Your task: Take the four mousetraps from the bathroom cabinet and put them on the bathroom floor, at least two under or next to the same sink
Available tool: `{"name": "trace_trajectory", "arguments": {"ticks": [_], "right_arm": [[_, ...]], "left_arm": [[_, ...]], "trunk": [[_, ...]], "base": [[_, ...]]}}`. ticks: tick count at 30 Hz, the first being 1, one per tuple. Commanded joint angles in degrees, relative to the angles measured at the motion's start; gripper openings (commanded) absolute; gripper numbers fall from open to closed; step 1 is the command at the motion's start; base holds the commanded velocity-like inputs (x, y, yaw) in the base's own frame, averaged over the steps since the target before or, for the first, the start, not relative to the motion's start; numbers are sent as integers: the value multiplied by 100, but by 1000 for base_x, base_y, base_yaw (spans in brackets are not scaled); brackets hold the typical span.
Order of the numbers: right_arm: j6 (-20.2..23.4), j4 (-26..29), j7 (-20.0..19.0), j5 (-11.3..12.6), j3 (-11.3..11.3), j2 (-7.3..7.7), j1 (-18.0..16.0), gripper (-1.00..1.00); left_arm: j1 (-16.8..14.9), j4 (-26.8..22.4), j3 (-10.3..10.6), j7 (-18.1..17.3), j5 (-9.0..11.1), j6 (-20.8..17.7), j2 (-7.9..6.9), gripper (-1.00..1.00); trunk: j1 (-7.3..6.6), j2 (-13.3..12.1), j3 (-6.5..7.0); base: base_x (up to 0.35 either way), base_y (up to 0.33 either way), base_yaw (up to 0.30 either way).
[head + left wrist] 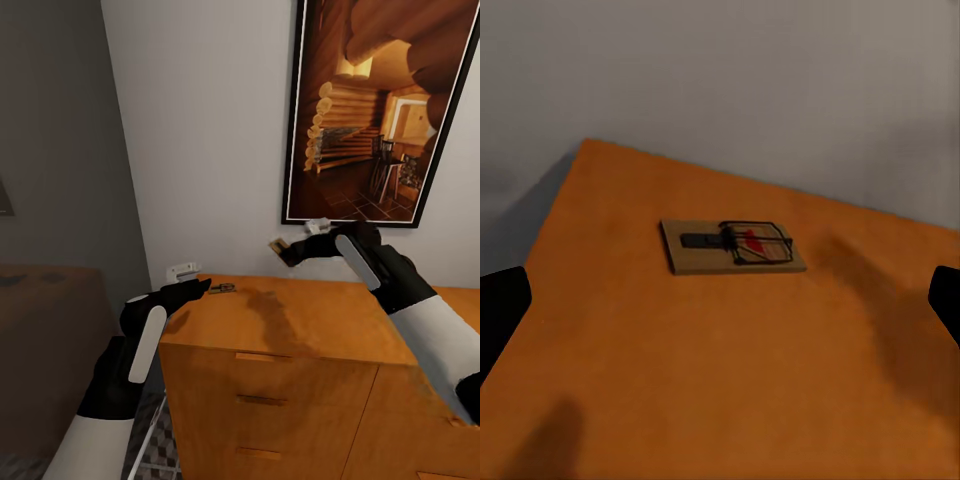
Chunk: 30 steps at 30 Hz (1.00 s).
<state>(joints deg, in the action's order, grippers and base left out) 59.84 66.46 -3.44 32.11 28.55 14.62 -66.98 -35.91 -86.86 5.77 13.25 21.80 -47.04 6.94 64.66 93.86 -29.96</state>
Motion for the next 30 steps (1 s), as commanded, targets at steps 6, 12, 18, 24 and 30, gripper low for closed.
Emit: {"name": "trace_trajectory", "arguments": {"ticks": [6, 12, 18, 24, 30], "right_arm": [[16, 166, -41, -130, -1009, 1380, -8, -100], [16, 155, -42, -120, -1010, 1709, -8, -100], [16, 113, -41, -127, -1010, 1885, -8, -100], [16, -71, -36, -113, -1016, 2543, -8, -100], [16, -772, -64, -72, -1018, 3251, -8, -100]], "left_arm": [[-4, -7, 3, 55, 61, -24, 0, 100], [-4, -6, 0, 48, 62, -24, -10, 100], [-4, -7, -5, 46, 62, -32, -17, 100], [-4, 0, -6, 25, 57, -44, -32, 100], [-4, 2, -6, 13, 53, -56, -41, 100]], "trunk": [[-1, 4, -6], [-1, 4, -6], [-1, 4, -6], [-1, 4, -6], [-1, 4, -6]], "base": [[0, 0, 0], [0, 0, 0], [0, 0, 0], [0, 0, 0], [0, 0, 0]]}}
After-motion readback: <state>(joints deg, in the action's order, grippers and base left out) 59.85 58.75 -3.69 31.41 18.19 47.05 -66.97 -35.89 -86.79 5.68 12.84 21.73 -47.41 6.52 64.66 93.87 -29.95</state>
